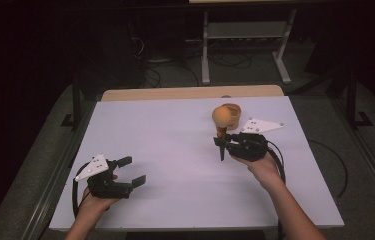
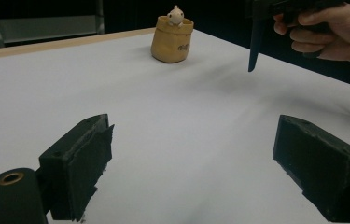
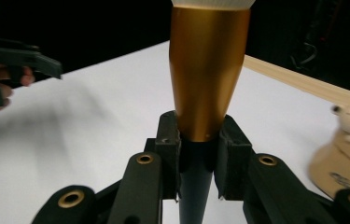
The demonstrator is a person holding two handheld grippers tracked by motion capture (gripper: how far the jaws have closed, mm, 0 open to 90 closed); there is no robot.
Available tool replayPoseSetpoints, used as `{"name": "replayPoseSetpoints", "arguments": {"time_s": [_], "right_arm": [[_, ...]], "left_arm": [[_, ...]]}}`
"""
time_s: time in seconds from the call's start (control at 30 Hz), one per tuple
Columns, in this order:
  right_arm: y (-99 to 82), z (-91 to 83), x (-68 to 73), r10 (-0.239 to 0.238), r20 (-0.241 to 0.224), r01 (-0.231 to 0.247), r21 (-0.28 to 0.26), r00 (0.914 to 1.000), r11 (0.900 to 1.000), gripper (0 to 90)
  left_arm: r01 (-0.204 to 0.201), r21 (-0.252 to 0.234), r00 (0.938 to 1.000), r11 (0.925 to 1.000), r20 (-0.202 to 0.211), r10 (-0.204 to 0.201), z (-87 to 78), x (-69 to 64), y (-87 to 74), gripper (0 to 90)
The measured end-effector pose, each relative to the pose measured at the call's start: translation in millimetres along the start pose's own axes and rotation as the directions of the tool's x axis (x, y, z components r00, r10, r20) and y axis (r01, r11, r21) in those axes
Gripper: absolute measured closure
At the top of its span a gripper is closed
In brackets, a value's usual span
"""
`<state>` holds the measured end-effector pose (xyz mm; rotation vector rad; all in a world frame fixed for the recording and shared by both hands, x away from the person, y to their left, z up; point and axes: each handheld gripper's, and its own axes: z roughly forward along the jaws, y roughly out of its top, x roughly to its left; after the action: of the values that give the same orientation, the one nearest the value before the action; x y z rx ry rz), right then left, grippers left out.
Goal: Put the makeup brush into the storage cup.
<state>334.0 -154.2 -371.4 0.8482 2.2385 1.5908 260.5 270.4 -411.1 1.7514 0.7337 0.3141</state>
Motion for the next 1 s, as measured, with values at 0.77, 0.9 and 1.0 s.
{"name": "replayPoseSetpoints", "arguments": {"time_s": [0.77,0.9,1.0], "right_arm": [[11.2,-19.4,-29.3,0.021,0.128,-0.018,-0.017,0.9915,0.9997,72.8],[13.7,-20.6,-35.0,0.031,0.152,-0.027,-0.029,0.9878,0.9992,72.9],[14.3,-20.9,-38.5,0.043,0.167,-0.038,-0.035,0.9851,0.9987,72.9]], "left_arm": [[-0.003,0.005,1.0,1.0,0.0,0.003,1.2,-3.6,0.2,11.0],[-0.005,0.008,1.0,1.0,0.001,0.005,1.4,-3.7,0.0,11.1],[-0.006,0.009,1.0,0.9999,0.002,0.006,1.4,-3.6,-0.1,11.2]]}}
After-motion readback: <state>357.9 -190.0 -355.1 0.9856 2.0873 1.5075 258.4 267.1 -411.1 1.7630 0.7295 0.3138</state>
